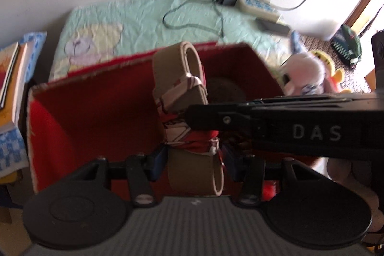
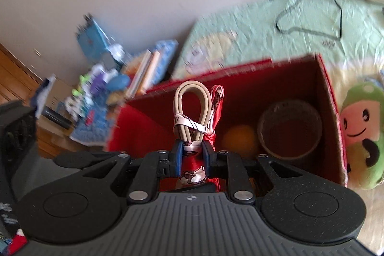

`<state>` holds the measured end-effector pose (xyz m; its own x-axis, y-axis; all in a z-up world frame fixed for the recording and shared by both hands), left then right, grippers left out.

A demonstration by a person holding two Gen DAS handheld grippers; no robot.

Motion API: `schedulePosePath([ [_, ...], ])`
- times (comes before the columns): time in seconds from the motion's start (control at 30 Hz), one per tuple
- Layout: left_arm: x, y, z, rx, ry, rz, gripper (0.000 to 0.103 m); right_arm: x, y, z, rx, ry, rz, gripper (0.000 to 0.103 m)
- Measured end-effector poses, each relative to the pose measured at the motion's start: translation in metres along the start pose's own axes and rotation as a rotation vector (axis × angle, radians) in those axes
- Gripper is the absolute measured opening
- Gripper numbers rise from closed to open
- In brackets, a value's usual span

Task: Organize objects
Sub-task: 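Lift the tan shoe and carry it over the red box, then lower the shoe into the box and open the right gripper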

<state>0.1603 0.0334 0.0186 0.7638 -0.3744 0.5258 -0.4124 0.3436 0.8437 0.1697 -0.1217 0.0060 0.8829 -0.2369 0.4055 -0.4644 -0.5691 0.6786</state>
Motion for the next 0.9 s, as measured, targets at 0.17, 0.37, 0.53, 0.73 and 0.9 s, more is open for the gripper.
schedulePosePath([
  [0.17,-0.005,-0.020,-0.010,-0.008,0.011,-0.055,0.051,-0.001,-0.030,0.008,-0.100,0.011,-0.114,0.019],
  [0.37,-0.009,-0.031,-0.018,0.041,0.008,-0.105,0.053,-0.004,-0.046,0.003,-0.150,0.077,-0.182,0.019],
  [0.53,-0.011,-0.034,-0.026,0.121,-0.003,-0.132,0.057,-0.001,-0.053,0.002,-0.142,0.096,-0.185,0.019],
  [0.73,-0.012,-0.038,-0.040,0.164,0.032,-0.148,0.059,0.005,-0.063,0.005,-0.147,0.069,-0.196,0.019],
  [0.9,-0.010,-0.045,-0.049,0.228,0.049,-0.162,0.060,0.007,-0.066,0.007,-0.139,0.045,-0.227,0.019],
])
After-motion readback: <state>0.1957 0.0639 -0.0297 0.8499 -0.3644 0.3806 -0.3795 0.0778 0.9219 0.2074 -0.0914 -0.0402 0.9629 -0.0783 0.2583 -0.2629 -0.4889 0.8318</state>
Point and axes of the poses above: each gripper's, at about its wrist camera, not at the fingertips, and y roughly against the way its jaws point, z to its right, x to its top, the point moved 1 cm from there along -y, roughly the way its jaws point, and after that the axes turned 11 degrees about -y, right-handed, at the moved point
